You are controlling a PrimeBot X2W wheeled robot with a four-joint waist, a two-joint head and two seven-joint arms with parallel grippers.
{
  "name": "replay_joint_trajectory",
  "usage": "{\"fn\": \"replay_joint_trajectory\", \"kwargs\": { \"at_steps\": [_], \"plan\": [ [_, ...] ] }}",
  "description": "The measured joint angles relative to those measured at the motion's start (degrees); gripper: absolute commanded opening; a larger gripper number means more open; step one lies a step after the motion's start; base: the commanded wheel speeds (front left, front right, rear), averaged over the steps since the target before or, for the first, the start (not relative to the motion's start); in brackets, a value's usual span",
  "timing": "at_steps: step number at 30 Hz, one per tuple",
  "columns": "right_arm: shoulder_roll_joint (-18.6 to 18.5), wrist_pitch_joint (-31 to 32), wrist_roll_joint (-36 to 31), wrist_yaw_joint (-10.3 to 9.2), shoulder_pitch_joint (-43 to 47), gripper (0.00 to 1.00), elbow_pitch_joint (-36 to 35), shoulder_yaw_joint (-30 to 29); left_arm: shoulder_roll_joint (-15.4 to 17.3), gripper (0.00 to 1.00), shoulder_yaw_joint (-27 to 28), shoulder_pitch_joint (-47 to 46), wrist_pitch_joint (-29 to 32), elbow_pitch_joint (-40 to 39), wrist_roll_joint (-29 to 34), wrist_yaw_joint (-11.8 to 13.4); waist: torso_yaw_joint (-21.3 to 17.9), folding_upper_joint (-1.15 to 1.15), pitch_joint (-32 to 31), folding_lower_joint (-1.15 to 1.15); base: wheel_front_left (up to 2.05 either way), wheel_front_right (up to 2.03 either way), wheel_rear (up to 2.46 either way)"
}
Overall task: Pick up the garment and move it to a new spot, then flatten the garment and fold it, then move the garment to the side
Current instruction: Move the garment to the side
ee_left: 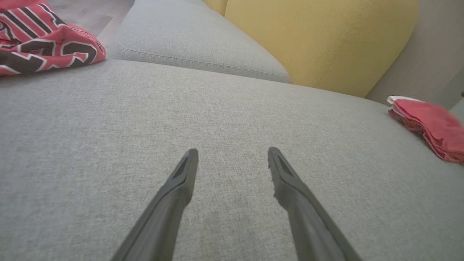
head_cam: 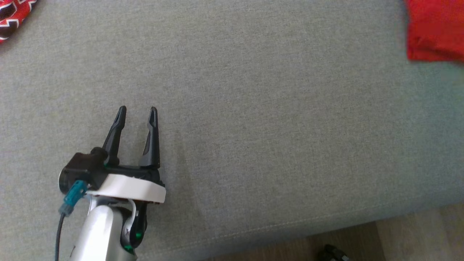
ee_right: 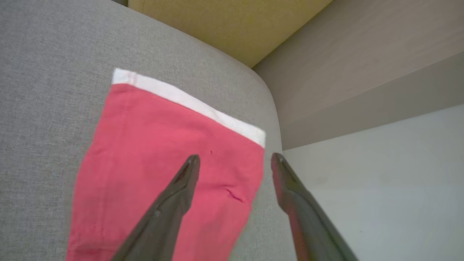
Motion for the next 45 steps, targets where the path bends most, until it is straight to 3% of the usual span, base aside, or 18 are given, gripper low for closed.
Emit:
{"fn": "replay_joint_trajectory", "kwargs": {
  "at_steps": [7,20,28,35,45],
  "plan": [
    [0.9,-0.1,-4.7,0.00,1.5,1.00,-2.9,-5.8,0.0,1.00,0.1,0.0,0.0,0.5,-0.4,0.0,0.0,0.00,-0.7,0.00,0.00,0.00,0.00],
    [10.4,-8.3,-5.9,0.00,7.7,1.00,-7.8,-12.3,0.0,1.00,3.0,0.0,0.0,1.7,-0.9,0.5,0.0,0.00,-6.1,0.00,0.00,0.00,0.00],
    [17.5,-17.6,-0.2,0.00,14.3,1.00,-8.5,-13.2,-0.1,1.00,4.1,0.7,0.0,2.0,-2.6,3.0,1.2,0.00,-11.3,0.00,0.00,0.00,0.00],
    [20.8,-26.0,4.4,0.00,22.5,1.00,-10.5,-13.5,-0.1,1.00,5.1,5.0,0.0,2.9,-3.5,4.6,2.7,0.00,-16.0,0.00,0.00,0.00,0.00],
    [22.3,-29.9,15.5,0.00,43.0,1.00,-25.7,-11.1,-0.1,1.00,5.4,11.5,0.0,4.1,-4.4,6.5,6.9,0.00,-21.7,0.00,0.00,0.00,0.00]
  ]
}}
